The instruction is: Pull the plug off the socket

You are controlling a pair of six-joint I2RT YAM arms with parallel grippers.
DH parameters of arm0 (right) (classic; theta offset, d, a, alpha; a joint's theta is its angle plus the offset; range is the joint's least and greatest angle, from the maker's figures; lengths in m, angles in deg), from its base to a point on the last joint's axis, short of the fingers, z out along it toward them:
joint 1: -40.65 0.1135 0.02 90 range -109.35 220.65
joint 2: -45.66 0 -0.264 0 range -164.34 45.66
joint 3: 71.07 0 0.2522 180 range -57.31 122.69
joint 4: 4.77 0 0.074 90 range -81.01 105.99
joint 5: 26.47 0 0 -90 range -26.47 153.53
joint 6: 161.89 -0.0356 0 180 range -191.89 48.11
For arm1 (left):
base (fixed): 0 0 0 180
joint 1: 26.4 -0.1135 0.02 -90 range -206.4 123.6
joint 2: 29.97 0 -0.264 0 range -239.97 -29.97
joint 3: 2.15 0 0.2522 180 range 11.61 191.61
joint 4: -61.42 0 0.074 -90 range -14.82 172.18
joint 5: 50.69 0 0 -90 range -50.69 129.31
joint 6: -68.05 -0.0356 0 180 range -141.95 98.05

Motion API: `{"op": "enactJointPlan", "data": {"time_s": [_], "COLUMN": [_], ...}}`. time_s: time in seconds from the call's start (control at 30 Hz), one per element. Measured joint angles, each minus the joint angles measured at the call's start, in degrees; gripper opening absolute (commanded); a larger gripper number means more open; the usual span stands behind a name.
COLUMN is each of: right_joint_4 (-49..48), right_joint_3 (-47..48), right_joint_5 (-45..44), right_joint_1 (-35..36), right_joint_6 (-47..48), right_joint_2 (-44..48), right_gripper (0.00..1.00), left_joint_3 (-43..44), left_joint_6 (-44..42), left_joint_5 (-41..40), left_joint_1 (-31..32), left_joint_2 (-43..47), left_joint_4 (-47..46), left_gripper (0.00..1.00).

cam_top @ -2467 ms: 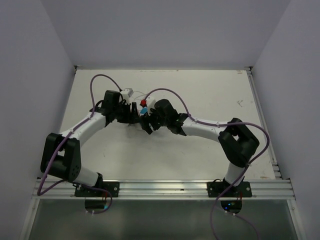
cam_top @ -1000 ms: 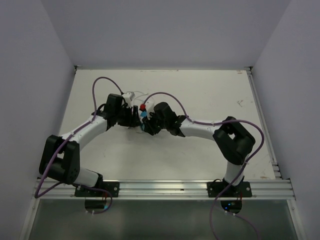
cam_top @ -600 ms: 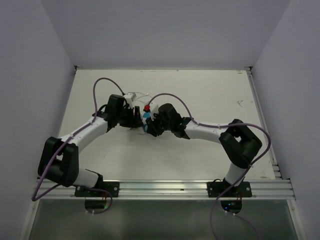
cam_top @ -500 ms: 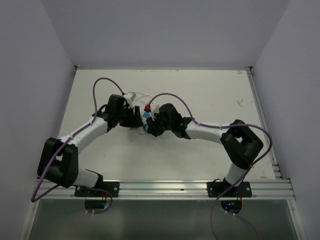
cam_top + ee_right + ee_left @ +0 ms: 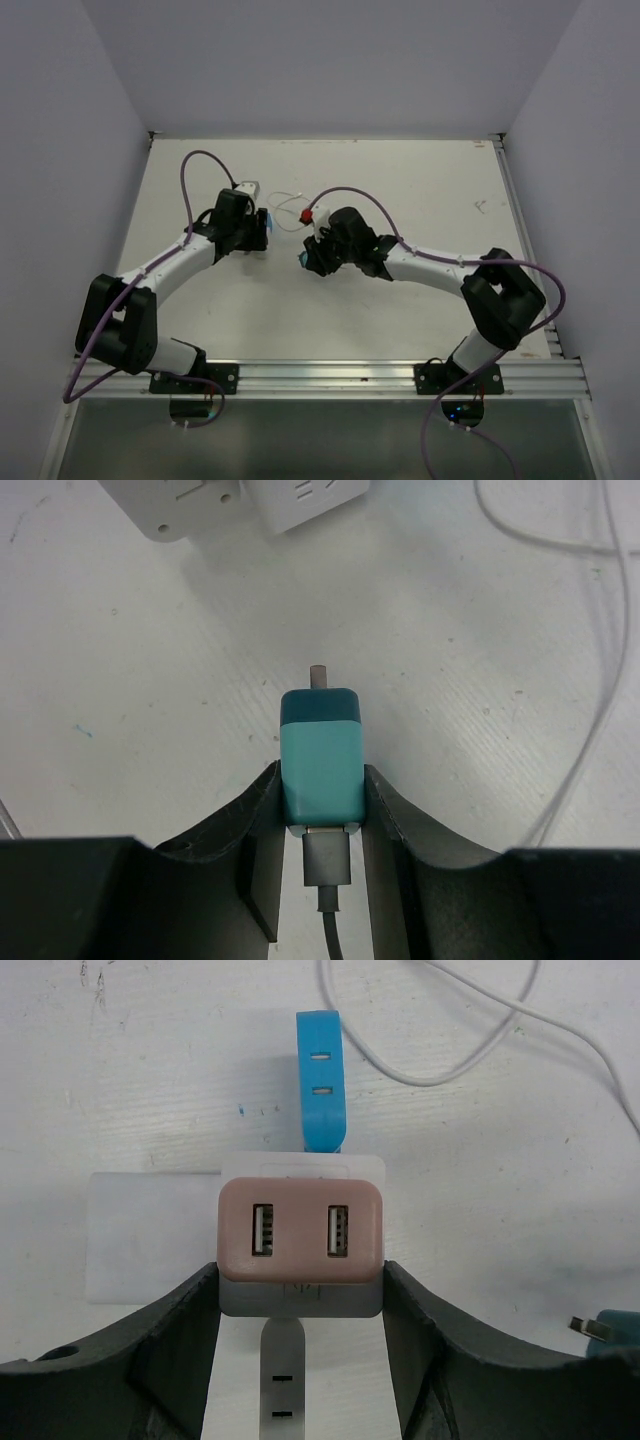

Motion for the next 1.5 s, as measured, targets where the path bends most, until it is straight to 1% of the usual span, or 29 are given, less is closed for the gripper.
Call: {"op": "enactJointPlan", "data": {"time_s": [0.1, 0.2, 0.33, 0.53, 0.63, 0.7, 0.8, 0.9, 0.97, 1.0, 1.17, 1.27, 1.3, 1.37, 1.4, 1.47, 1.5], "right_joint_4": [1.77, 4.26, 6.45, 12.26, 13.90, 14.10, 13.18, 10.97, 9.05, 8.07, 3.50, 0.50, -0.57, -1.97, -2.82, -3.41, -3.52], "right_joint_3": [-0.02, -0.07, -0.85, -2.51, -3.67, -3.87, -3.87, -4.11, -4.83, -5.31, -6.43, -6.95, -7.30, -8.04, -8.41, -8.66, -8.66], "right_joint_5": [-0.76, -3.63, -9.29, -25.07, -29.14, -29.00, -25.68, -20.31, -16.44, -14.75, -7.43, -5.33, -4.55, -3.26, -2.43, -2.16, -2.19], "right_joint_1": [-1.36, -4.87, -14.10, -29.73, -34.53, -35.58, -35.74, -35.69, -35.67, -35.65, -35.63, -35.91, -36.26, -37.27, -37.92, -38.82, -39.12], "right_joint_6": [-0.33, -0.90, -2.89, -9.66, -12.66, -13.64, -14.29, -15.15, -15.96, -16.37, -18.64, -20.55, -21.29, -22.75, -23.39, -23.93, -23.87], "right_joint_2": [3.48, 8.28, 14.67, 21.79, 23.87, 23.65, 21.44, 16.87, 13.68, 12.04, 4.50, 1.38, 0.59, -0.44, -0.63, -0.63, -0.61], "right_gripper": [0.00, 0.00, 0.00, 0.00, 0.00, 0.00, 0.00, 0.00, 0.02, 0.06, 0.15, 0.25, 0.32, 0.41, 0.51, 0.61, 0.70], "left_joint_3": [0.11, 0.11, 0.11, 0.11, 0.11, 0.11, 0.11, 0.11, 0.11, 0.11, 0.09, 0.09, 0.04, -0.09, -0.17, -0.26, -0.31], "left_joint_6": [-0.04, -0.42, -0.61, -0.70, -0.96, -1.09, -1.11, -1.14, -1.14, -1.14, -1.53, -1.64, -1.77, -1.95, -1.99, -2.03, -2.08], "left_joint_5": [0.00, 0.04, 0.22, 1.77, 2.86, 3.43, 4.28, 4.87, 5.20, 5.38, 6.21, 6.67, 6.97, 7.76, 8.17, 9.14, 9.55], "left_joint_1": [-0.02, -0.02, -0.02, -0.02, -0.02, -0.02, -0.02, -0.02, -0.02, -0.02, -0.02, -0.02, -0.02, -0.02, -0.02, -0.02, -0.02], "left_joint_2": [0.02, 0.26, 0.55, 0.70, 0.87, 1.03, 1.20, 1.27, 1.33, 1.38, 1.51, 1.53, 1.53, 1.53, 1.53, 1.53, 1.53], "left_joint_4": [0.26, 0.79, 1.36, 1.62, 1.64, 1.66, 1.66, 1.66, 1.66, 1.66, 1.66, 1.64, 1.62, 1.55, 1.53, 1.51, 1.36], "left_gripper": [0.00, 0.00, 0.00, 0.00, 0.00, 0.00, 0.00, 0.00, 0.00, 0.00, 0.00, 0.00, 0.00, 0.00, 0.00, 0.00, 0.00]}}
